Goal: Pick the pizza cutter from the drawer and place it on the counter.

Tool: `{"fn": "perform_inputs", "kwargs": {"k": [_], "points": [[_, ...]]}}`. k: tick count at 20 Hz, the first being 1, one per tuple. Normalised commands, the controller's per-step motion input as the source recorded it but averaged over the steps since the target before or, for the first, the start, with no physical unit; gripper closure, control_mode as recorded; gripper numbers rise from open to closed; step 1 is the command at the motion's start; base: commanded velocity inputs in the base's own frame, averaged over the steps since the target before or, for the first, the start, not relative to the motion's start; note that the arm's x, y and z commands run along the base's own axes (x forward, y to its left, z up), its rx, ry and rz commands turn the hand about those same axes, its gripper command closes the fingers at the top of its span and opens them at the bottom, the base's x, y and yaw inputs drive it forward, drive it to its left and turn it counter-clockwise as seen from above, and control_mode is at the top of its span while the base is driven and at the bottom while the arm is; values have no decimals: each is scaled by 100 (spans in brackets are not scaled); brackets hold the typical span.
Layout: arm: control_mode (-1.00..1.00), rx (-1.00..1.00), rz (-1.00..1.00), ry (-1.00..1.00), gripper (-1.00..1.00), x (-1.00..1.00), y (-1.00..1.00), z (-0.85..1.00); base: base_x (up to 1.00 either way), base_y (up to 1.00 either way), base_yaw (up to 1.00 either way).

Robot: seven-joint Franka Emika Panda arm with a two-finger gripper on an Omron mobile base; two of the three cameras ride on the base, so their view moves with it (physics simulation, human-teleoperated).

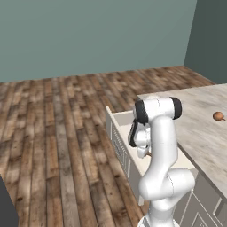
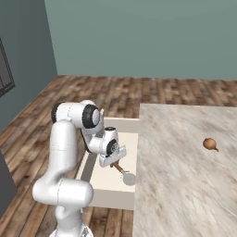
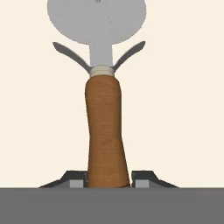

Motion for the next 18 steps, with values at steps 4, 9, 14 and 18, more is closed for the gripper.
{"fn": "perform_inputs", "kwargs": {"k": [4,9,14,18], "points": [[-100,-3,0,-14,100,-23,79,100,0,0,0],[-100,-2,0,-16,100,16,78,100,0,0,0],[-100,0,7,-6,100,35,48,100,0,0,0],[-100,0,7,-1,100,45,15,100,0,0,0]]}}
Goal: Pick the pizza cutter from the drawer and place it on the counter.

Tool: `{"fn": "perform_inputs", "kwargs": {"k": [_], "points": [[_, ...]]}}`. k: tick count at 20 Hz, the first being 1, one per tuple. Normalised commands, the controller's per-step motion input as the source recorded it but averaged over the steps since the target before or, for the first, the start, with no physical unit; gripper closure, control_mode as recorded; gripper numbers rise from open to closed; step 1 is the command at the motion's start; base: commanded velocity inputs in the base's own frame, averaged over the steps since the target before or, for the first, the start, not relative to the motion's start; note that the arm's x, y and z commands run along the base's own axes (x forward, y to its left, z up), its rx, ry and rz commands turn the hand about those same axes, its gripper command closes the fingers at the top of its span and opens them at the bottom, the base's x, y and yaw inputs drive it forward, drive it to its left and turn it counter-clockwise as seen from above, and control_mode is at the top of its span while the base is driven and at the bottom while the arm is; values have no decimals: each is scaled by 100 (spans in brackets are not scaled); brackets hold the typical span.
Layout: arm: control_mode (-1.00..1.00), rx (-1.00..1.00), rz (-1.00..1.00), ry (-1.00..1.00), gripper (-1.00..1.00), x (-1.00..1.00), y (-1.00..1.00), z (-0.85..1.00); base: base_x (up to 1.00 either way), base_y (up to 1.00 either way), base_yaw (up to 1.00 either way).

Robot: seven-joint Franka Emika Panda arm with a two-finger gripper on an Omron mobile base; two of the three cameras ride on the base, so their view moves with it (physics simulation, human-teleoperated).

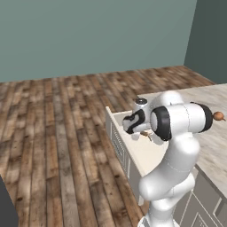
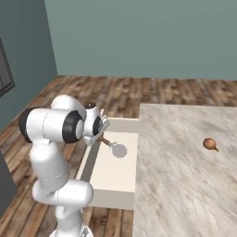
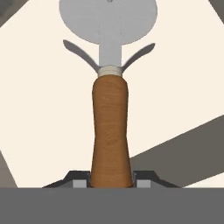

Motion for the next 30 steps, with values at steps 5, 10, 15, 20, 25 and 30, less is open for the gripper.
{"fn": "perform_inputs", "kwargs": {"k": [5,10,15,20,25,30], "points": [[-100,0,1,-1,100,46,-11,100,0,0,0],[-100,0,-5,-1,100,30,-50,100,0,0,0],[-100,0,-10,0,100,4,-79,100,0,0,0],[-100,3,-14,0,100,0,-100,25,0,0,0],[-100,10,-11,0,100,0,-100,-61,0,0,0],[-100,14,-5,-5,100,-3,-100,-99,0,0,0]]}}
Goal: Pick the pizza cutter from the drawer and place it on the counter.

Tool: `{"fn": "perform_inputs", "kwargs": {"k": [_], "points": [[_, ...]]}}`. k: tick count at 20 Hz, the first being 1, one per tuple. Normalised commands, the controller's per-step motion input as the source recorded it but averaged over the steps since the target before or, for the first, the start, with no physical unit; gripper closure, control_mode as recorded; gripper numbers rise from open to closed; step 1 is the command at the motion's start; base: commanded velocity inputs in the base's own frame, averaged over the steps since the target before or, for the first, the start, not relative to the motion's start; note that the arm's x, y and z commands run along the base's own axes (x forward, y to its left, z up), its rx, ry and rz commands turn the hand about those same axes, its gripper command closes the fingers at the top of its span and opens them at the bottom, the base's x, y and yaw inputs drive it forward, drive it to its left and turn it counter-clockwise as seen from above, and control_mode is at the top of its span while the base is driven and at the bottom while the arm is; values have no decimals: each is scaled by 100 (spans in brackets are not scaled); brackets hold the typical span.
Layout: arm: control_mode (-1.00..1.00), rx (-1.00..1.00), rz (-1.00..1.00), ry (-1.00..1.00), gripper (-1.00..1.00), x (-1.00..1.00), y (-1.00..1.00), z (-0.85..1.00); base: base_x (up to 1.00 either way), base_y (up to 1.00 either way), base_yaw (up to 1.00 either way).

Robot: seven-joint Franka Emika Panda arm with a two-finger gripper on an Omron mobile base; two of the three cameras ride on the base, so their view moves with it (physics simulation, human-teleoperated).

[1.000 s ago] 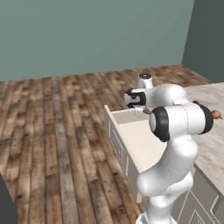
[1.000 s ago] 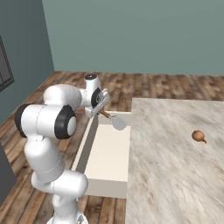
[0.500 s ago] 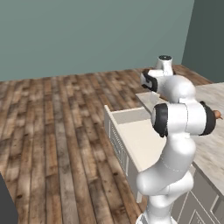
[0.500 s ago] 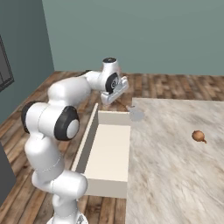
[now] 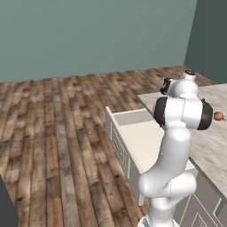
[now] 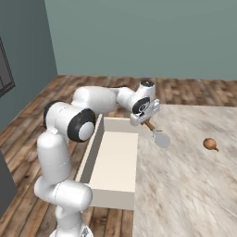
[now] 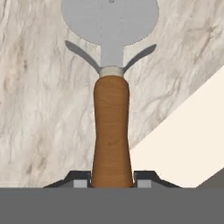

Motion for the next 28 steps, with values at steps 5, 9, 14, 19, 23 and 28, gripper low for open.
{"fn": "perform_inputs", "kwargs": {"k": [5,9,14,19,23,28], "points": [[-100,3,-1,-9,100,-16,-95,-100,0,0,0],[-100,-1,0,-5,100,-6,-48,-88,0,0,0],[-100,-2,0,-2,-100,-22,-10,-11,0,0,0],[-100,0,0,-3,-100,-26,-14,37,0,0,0],[-100,0,4,0,-100,-4,30,100,0,0,0],[-100,-3,32,-13,-100,-19,72,100,0,0,0]]}}
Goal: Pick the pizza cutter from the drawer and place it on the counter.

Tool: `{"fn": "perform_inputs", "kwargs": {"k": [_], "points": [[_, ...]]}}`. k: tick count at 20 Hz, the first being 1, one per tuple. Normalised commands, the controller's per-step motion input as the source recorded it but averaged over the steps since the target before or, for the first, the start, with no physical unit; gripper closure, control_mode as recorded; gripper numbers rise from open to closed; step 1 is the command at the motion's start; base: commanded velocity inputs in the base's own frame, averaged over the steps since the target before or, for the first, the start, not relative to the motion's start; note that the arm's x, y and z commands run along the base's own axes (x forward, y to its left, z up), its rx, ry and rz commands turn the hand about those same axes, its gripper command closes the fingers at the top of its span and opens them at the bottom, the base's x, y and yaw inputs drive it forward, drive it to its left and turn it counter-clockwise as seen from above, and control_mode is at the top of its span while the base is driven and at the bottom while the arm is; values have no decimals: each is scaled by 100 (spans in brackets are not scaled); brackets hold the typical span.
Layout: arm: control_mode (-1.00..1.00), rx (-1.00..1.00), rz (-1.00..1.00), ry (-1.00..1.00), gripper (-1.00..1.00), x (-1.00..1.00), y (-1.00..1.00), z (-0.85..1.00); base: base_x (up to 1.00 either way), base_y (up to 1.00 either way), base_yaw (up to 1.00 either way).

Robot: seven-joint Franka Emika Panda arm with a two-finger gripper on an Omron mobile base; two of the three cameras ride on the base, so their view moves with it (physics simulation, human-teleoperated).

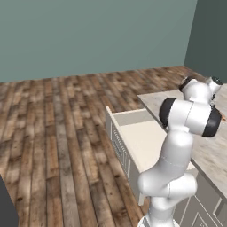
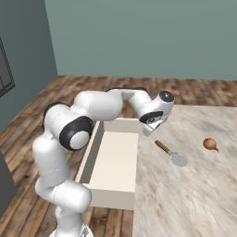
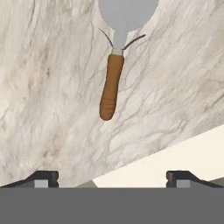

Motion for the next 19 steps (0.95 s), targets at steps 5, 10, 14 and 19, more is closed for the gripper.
{"fn": "perform_inputs", "kwargs": {"k": [5,10,14,19], "points": [[-100,-8,40,-17,-100,-18,91,92,0,0,0],[-100,-21,34,-5,-100,-67,100,28,0,0,0],[-100,-31,28,-3,-100,-98,100,-8,0,0,0],[-100,-31,21,-12,-100,-100,96,-38,0,0,0]]}}
